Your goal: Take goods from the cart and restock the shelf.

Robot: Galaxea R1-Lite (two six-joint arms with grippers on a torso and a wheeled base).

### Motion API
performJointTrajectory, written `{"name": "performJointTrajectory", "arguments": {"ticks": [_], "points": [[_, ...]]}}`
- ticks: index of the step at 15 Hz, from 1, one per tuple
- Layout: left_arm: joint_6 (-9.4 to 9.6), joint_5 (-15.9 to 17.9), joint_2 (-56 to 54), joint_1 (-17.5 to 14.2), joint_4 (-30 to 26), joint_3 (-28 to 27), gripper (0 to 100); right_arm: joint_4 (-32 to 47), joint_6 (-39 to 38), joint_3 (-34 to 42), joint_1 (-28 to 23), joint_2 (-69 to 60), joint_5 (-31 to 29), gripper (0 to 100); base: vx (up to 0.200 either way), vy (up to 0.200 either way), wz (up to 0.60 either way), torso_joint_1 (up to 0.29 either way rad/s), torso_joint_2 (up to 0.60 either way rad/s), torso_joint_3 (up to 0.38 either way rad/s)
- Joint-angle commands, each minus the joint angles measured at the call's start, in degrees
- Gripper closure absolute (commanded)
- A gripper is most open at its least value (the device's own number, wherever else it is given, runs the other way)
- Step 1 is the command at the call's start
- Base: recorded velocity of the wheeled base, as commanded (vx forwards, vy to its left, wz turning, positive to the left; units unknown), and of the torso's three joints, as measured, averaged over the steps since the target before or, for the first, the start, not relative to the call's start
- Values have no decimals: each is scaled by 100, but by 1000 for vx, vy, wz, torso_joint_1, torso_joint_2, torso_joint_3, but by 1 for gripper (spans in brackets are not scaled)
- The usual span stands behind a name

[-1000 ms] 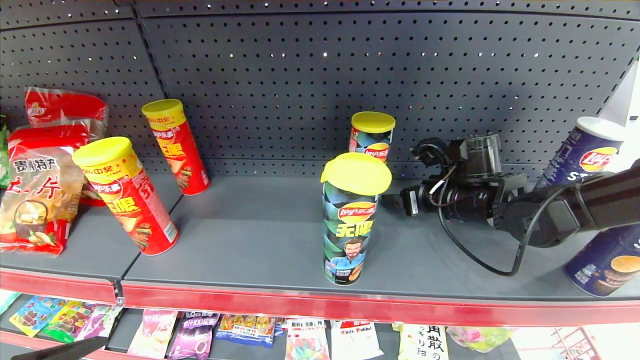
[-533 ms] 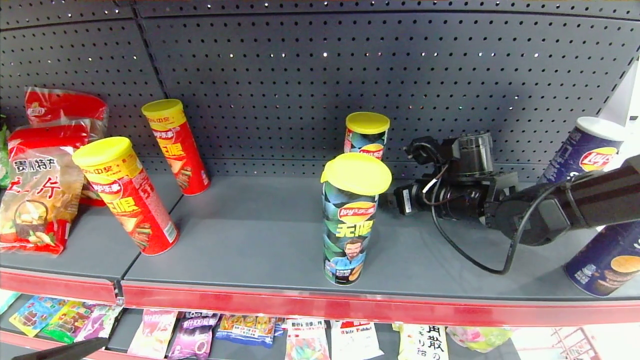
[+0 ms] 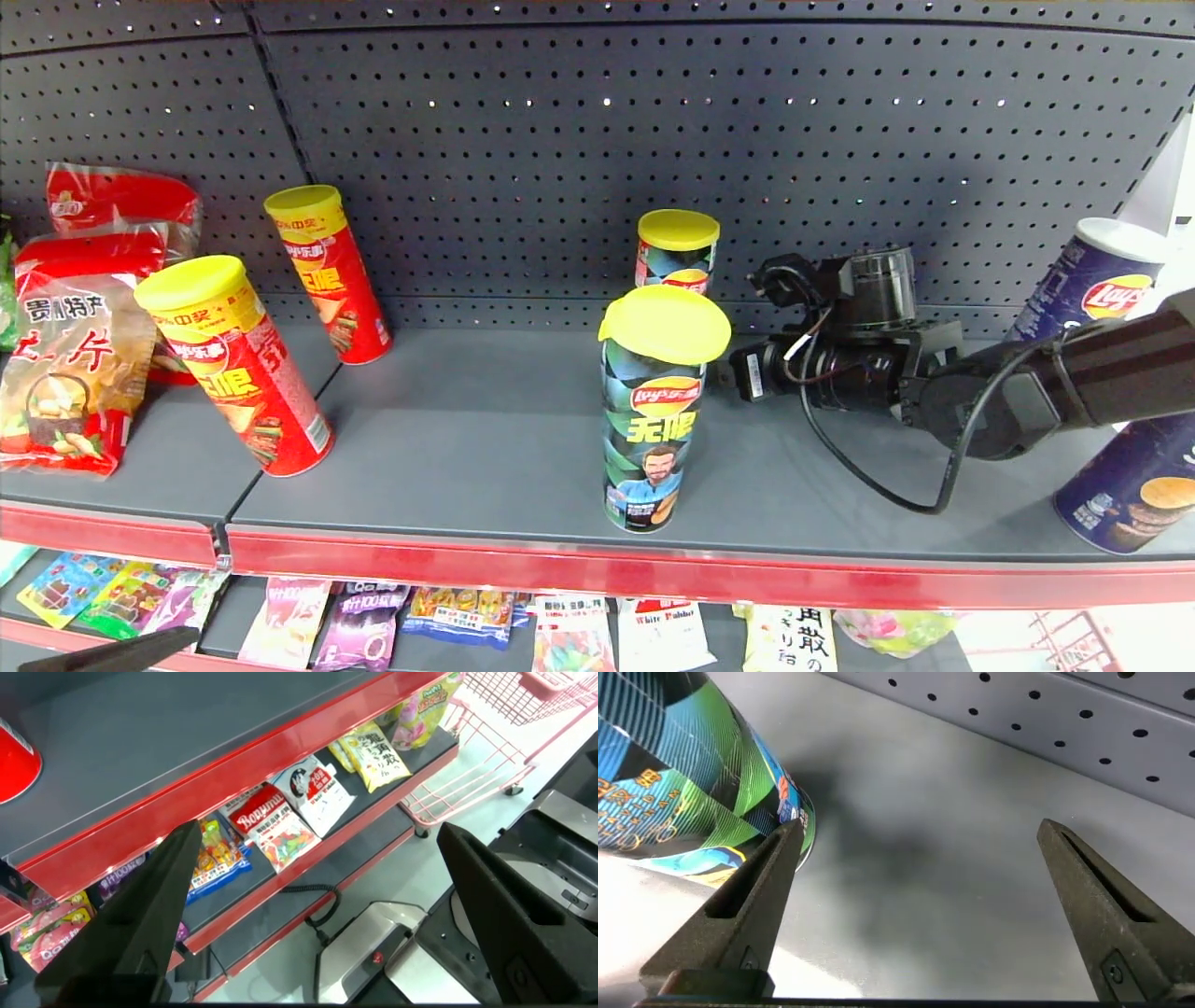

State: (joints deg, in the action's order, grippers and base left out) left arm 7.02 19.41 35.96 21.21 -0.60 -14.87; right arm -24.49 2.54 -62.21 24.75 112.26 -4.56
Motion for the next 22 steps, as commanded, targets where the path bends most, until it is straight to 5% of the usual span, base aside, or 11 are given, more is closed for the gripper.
{"name": "performJointTrajectory", "arguments": {"ticks": [1, 11, 16, 22], "points": [[1, 2, -1, -3, -2, -7, 0, -3, 1, 7, 21, -3, -1, 0, 0, 0, 0, 0, 0, 0], [19, 19, 113, 6, 7, -33, 0, 6, -16, 104, -40, -337, -168, 0, 0, 0, 0, 0, 0, 0], [89, -7, 1027, 6, 51, -473, 0, 6, -25, 1484, 4, -1752, -265, 0, 0, 0, 0, 0, 0, 0], [89, -297, 2213, 15, 939, -481, 0, 23, -34, 2907, 443, -3553, -230, 0, 0, 0, 0, 0, 0, 0]]}}
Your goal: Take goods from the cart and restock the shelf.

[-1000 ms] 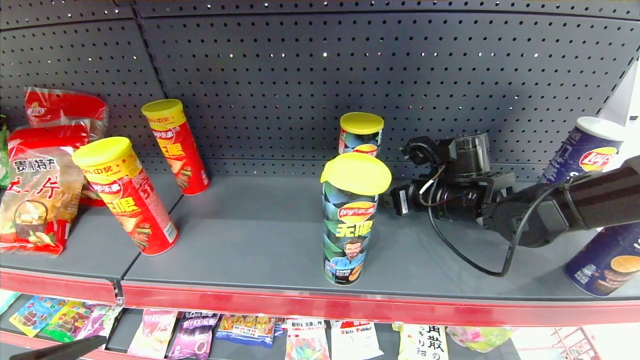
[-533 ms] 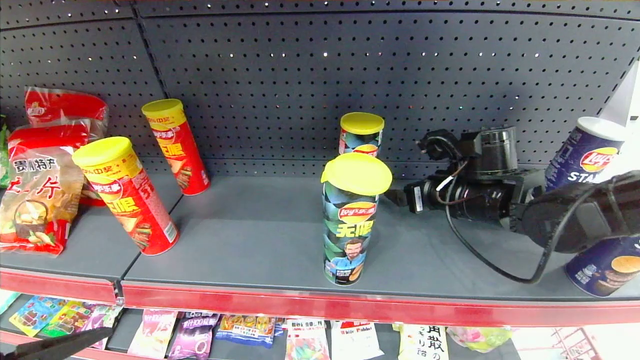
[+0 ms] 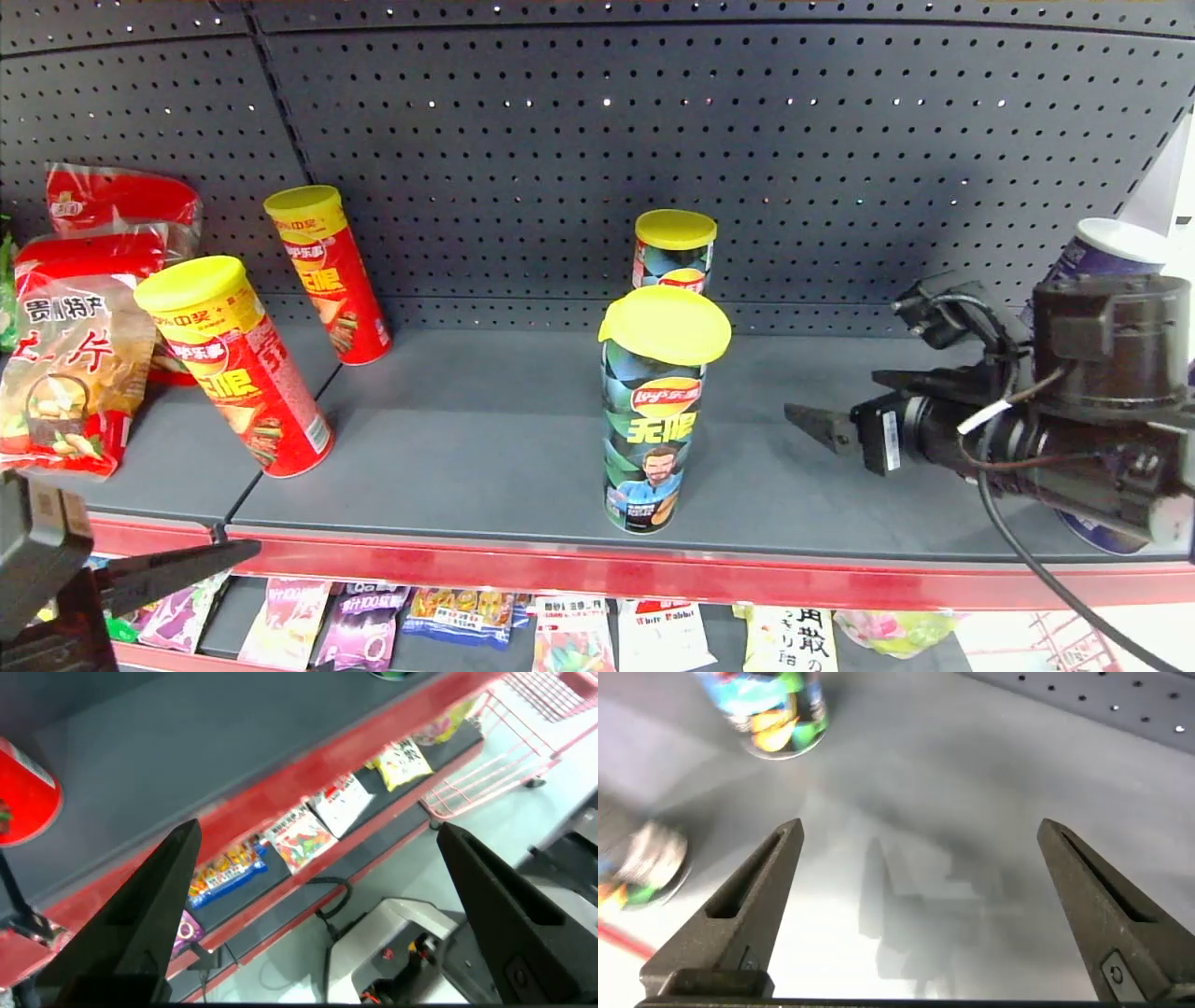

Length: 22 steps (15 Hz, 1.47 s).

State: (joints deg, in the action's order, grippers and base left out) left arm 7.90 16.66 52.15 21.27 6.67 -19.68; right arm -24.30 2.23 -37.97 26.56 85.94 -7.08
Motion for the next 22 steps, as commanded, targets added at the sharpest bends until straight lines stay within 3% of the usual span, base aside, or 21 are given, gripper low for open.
{"name": "performJointTrajectory", "arguments": {"ticks": [1, 4, 6, 10, 12, 15, 22], "points": [[1, -23, 823, 17, 405, -10, 0, 4, -30, 774, 402, -1299, 32, 0, 0, 0, 0, 0, 0, 0], [-8, -23, 1289, 149, 660, -45, 0, 30, -82, 1380, 648, -2196, 58, 0, 0, 0, 0, 0, 0, 0], [-69, -14, 1632, 422, 695, -168, 0, 48, -91, 1899, 771, -2978, 49, 0, 0, 0, 0, 0, 0, 0], [-78, 3, 2361, 483, 1065, -423, 0, 48, -82, 2576, 736, -4042, 5, 0, 0, 0, 0, 0, 0, 0], [-78, -23, 3275, 694, 2084, -485, 0, 65, -56, 3033, 613, -4718, -171, 0, 0, 0, 0, 0, 0, 0], [-78, -40, 3978, 712, 2629, -625, 0, 355, -56, 3059, 596, -4964, -285, 0, 0, 0, 0, 0, 0, 0], [-87, -120, 4804, 808, 2717, -1460, 0, 1234, -56, 3103, 525, -5747, -346, 0, 0, 0, 0, 0, 0, 0]]}}
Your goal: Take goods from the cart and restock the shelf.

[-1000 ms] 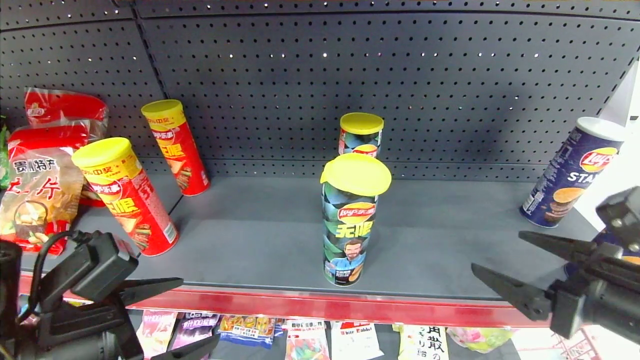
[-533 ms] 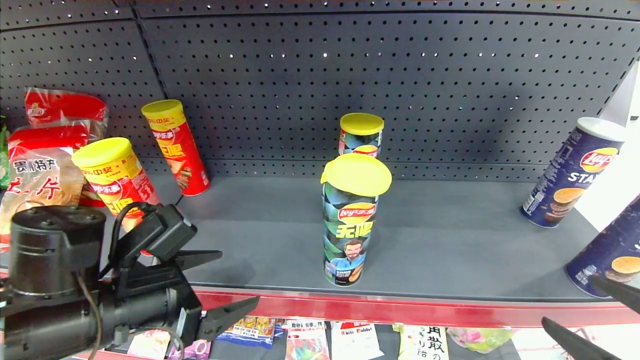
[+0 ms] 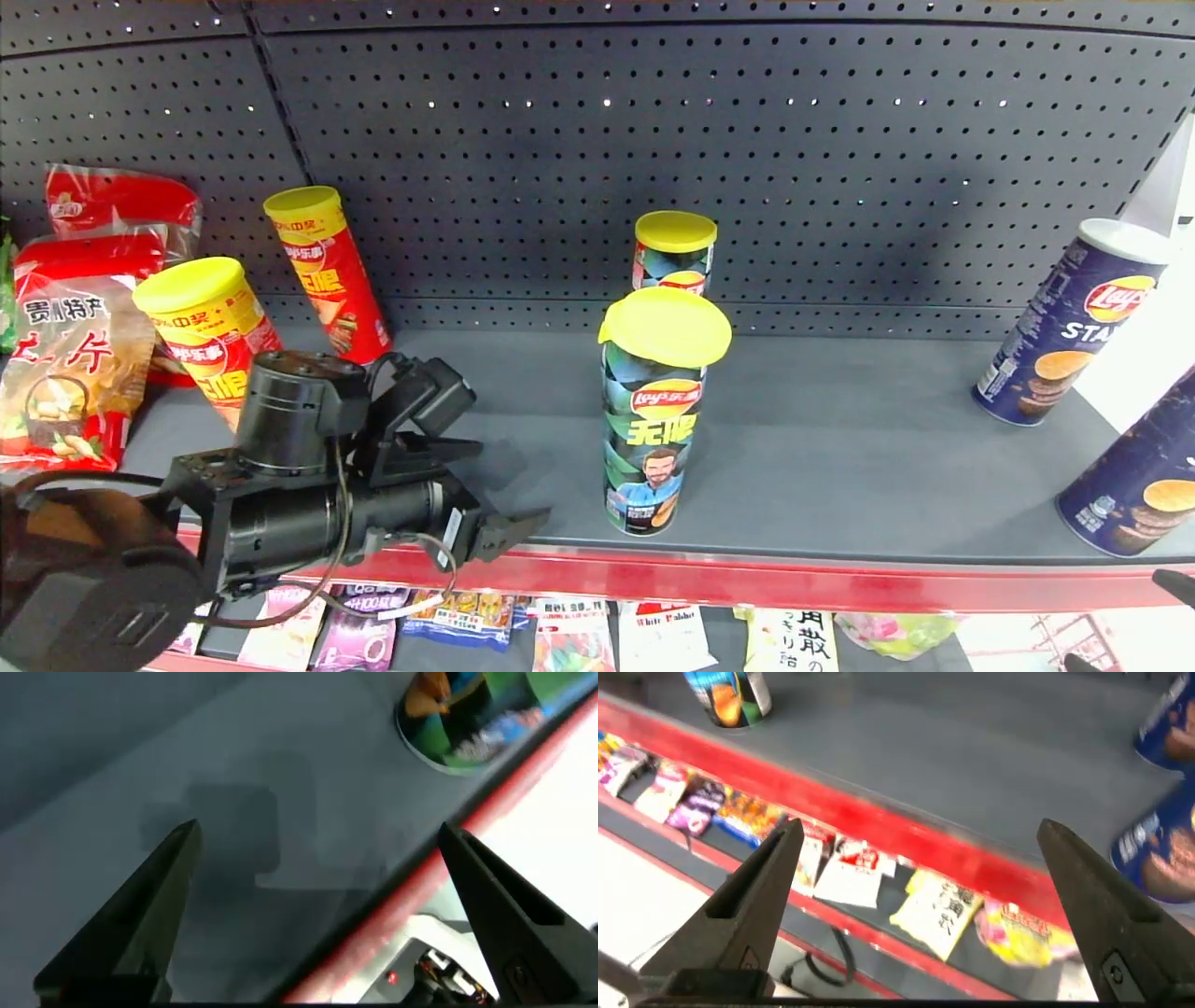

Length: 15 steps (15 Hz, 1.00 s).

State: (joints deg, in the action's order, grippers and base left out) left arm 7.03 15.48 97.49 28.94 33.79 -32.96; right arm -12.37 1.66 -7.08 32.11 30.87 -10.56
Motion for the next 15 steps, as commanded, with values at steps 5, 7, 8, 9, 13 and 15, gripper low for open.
{"name": "performJointTrajectory", "arguments": {"ticks": [5, 7, 8, 9, 13, 15], "points": [[0, -1, 490, 129, 13, -360, 0, 183, 1, -56, -144, -318, 10, 0, 0, 0, 0, 0, 0, 0], [0, -1, 534, 129, 13, -404, 0, 183, 1, -56, -144, -318, 10, 0, 0, 0, 0, 0, 0, 0], [9, -1, 605, 129, 31, -518, 0, 183, 1, -65, -144, -318, 10, 0, 0, 0, 0, 0, 0, 0], [0, -1, 657, 129, 31, -650, 0, 183, 1, -65, -144, -318, 10, 0, 0, 0, 0, 0, 0, 0], [0, -1, 737, 182, 22, -808, 0, 183, 1, -65, -144, -318, 10, 0, 0, 0, 0, 0, 0, 0], [-9, 7, 737, 191, 22, -808, 0, 183, 1, -65, -144, -318, 10, 0, 0, 0, 0, 0, 0, 0]]}}
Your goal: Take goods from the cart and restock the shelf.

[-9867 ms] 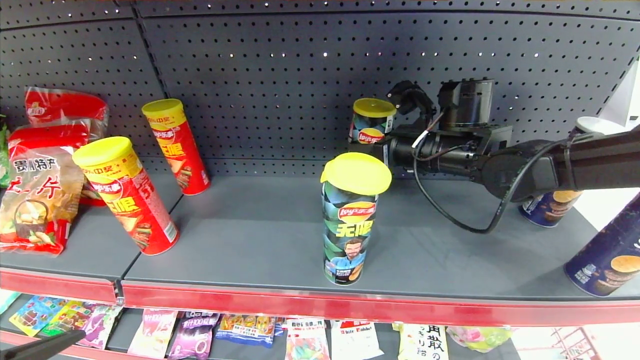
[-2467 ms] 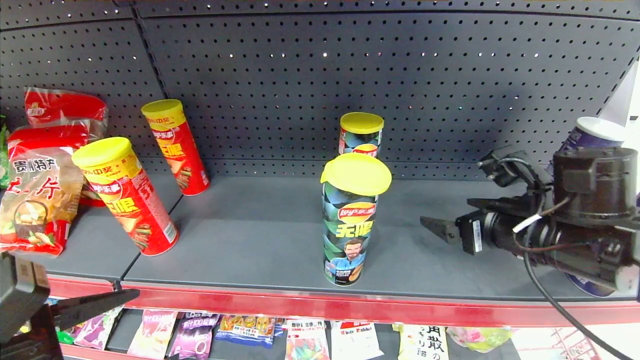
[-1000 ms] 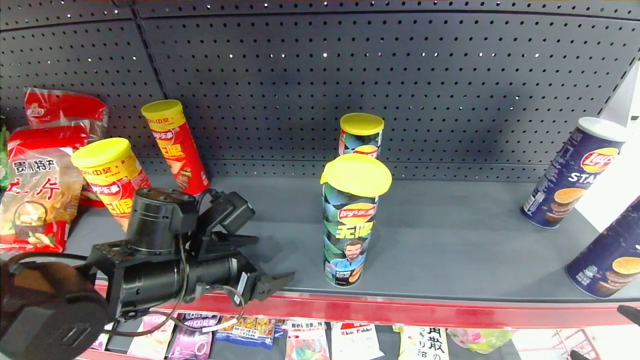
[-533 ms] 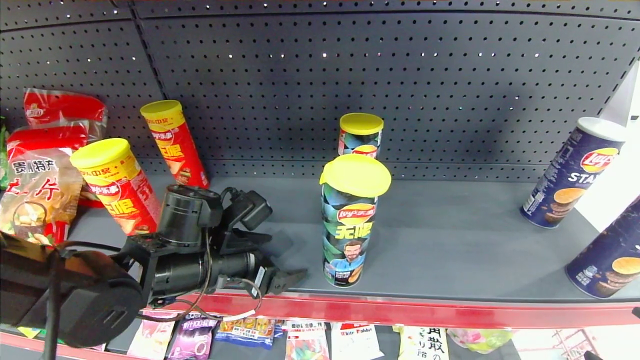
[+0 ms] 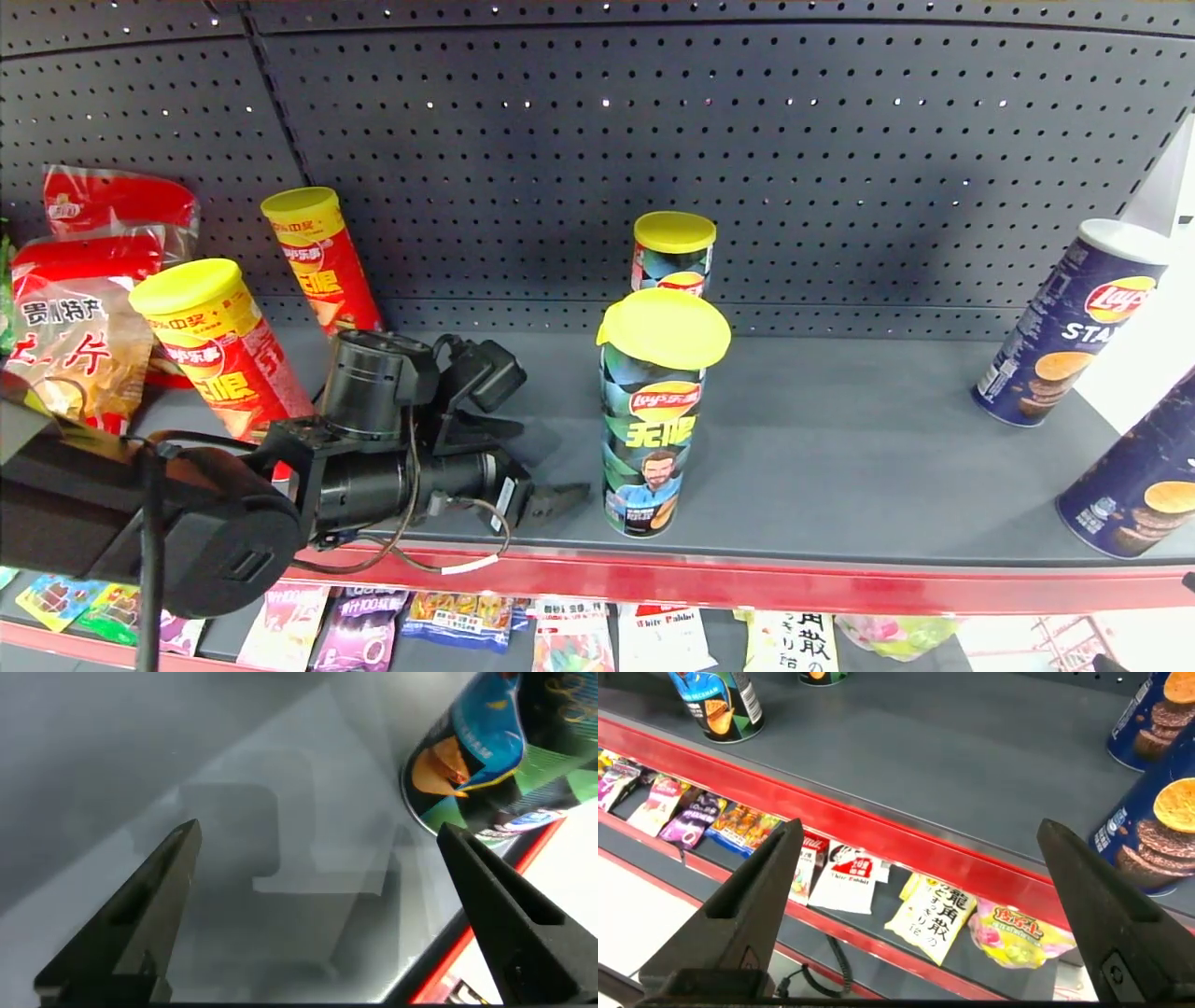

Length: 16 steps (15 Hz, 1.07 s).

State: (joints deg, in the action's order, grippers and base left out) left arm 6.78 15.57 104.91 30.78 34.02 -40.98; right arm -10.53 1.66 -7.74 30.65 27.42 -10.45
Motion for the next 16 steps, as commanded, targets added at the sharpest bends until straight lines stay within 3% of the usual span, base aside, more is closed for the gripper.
{"name": "performJointTrajectory", "arguments": {"ticks": [1, 16], "points": [[-19, -1, -6, 24, -1, -6, 0, -1, 1, 1, -24, 36, -1, 0, 0, 0, 0, 0, 0, 0], [-19, 8, 179, 60, 8, -296, 0, -1, 1, -8, -24, 71, -1, 0, 0, 0, 0, 0, 0, 0]]}}
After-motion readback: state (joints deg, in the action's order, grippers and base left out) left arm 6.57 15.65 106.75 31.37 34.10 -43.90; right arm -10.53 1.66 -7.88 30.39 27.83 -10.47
